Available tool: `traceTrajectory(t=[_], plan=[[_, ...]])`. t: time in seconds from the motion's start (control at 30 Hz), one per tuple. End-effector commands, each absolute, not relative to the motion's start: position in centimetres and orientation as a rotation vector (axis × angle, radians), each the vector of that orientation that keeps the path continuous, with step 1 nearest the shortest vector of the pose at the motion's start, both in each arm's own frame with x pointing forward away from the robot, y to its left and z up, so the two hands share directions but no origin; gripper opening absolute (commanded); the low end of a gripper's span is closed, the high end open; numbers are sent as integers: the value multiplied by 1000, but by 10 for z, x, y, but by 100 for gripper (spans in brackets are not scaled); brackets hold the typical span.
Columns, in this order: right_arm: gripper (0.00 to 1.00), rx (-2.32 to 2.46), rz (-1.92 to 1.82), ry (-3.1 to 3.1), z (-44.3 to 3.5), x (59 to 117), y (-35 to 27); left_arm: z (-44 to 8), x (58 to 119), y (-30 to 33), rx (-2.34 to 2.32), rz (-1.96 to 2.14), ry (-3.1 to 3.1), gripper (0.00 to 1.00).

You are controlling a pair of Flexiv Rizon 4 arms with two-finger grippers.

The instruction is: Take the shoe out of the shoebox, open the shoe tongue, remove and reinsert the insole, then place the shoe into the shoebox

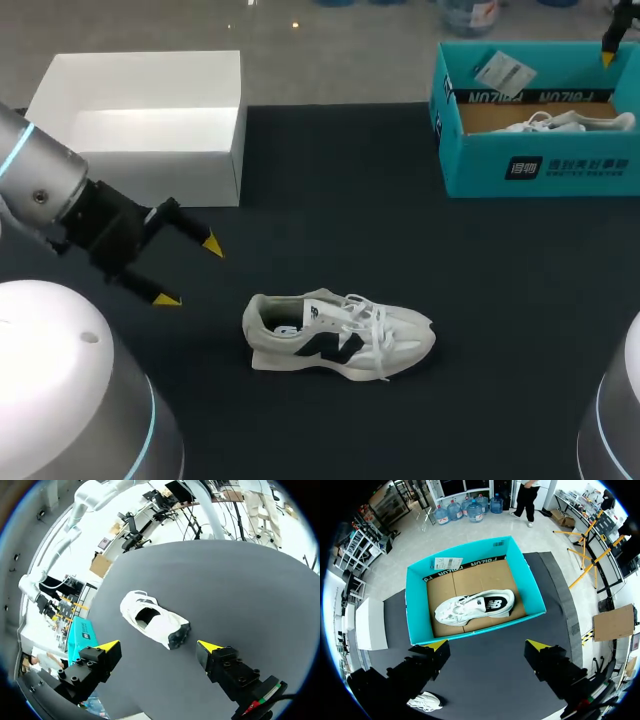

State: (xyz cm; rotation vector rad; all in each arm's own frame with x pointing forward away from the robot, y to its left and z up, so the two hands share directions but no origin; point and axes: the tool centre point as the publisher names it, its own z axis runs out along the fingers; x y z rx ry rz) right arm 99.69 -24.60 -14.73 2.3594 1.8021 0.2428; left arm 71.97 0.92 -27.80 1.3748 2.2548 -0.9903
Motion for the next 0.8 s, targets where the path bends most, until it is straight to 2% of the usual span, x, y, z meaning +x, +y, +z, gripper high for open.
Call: traceTrajectory(t=[0.03,0.37,0.8], plan=[[100,2361,243,1802,-148,997,-246,-267,720,15,1299,-1061,2523,100],[100,2361,243,1802,-148,997,-246,-267,717,30,958,-1415,2846,100],[100,2361,243,1802,-148,997,-246,-267,717,30,958,-1415,2846,100]])
